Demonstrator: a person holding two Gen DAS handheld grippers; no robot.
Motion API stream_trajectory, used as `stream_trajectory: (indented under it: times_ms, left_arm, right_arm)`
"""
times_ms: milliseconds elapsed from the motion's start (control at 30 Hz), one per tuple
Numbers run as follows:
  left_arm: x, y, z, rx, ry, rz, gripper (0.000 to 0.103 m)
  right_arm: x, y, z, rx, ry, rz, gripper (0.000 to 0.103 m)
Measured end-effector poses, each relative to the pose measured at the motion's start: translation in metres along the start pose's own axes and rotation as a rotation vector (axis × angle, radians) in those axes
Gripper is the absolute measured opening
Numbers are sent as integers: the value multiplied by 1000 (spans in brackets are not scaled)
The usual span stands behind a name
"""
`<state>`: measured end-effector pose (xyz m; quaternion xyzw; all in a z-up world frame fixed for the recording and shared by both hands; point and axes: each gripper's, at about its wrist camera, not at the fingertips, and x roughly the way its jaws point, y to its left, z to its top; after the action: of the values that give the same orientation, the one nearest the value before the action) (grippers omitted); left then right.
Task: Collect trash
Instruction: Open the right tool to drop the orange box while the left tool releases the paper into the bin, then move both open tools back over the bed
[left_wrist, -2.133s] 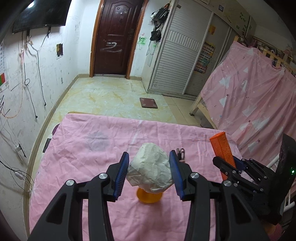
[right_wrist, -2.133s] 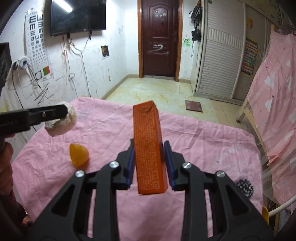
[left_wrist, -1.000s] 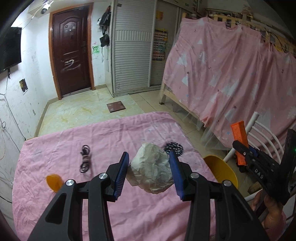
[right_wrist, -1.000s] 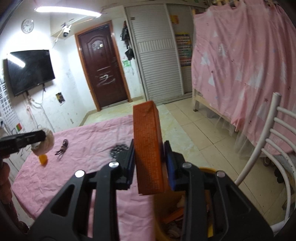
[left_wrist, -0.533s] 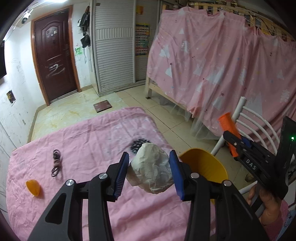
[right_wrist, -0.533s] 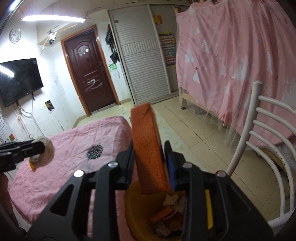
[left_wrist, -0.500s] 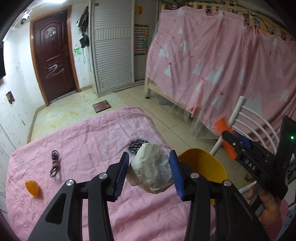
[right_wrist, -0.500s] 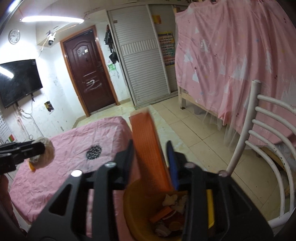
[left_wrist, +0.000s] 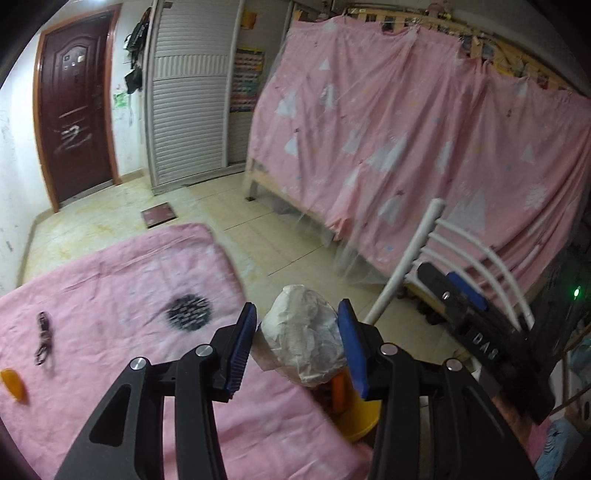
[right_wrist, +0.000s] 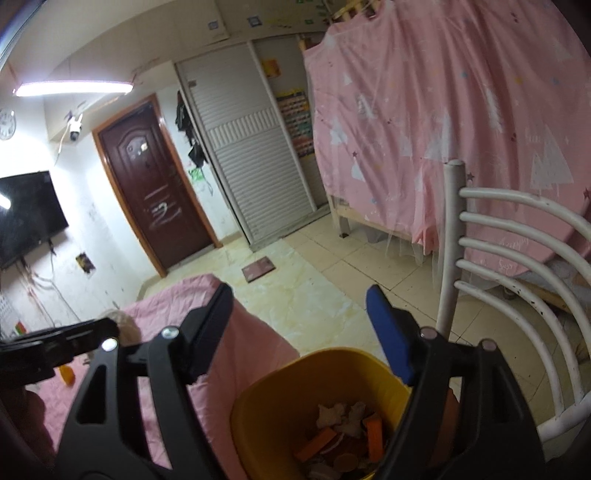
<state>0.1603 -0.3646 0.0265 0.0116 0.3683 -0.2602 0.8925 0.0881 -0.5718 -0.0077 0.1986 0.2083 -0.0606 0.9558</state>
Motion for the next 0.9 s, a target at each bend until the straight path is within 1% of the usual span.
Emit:
stream_trajectory:
  times_ms: [67, 133, 167, 200, 233, 367, 467, 667, 800, 900]
  left_arm:
    - [7, -7, 4, -1, 3, -38, 40]
    - [11, -14, 8, 1, 3, -60, 47]
    - [12, -17, 9, 1, 3, -66, 59]
    - [13, -19, 10, 0, 3, -70, 68]
    - [14, -21, 10, -4, -4, -66, 70]
    - [12, -22, 8, -5, -15, -40, 71]
    - [10, -17, 7, -22, -13, -36, 72]
    - [-1, -3, 8, -39, -30, -31, 72]
    - [-16, 9, 9, -49, -57, -23, 72]
    - [-31, 25, 9, -59, -85, -2, 74]
  right_arm:
    - [-2, -2, 1, 10, -13, -3, 75]
    - [-4, -4, 2, 18, -27, -6, 76]
    - [-6, -5, 3, 25, -37, -10, 79]
    - [-8, -7, 3, 33, -47, -15, 80]
    - [-10, -10, 3, 47, -57, -19, 80]
    - [-12, -18, 4, 75, -64, -16, 80]
    - [-10, -17, 3, 81, -57, 2, 80]
    - [-6, -3, 2, 44, -44, 16, 80]
    - [-3, 11, -1, 23, -33, 35, 80]
    - [1, 26, -3, 1, -16, 64, 81]
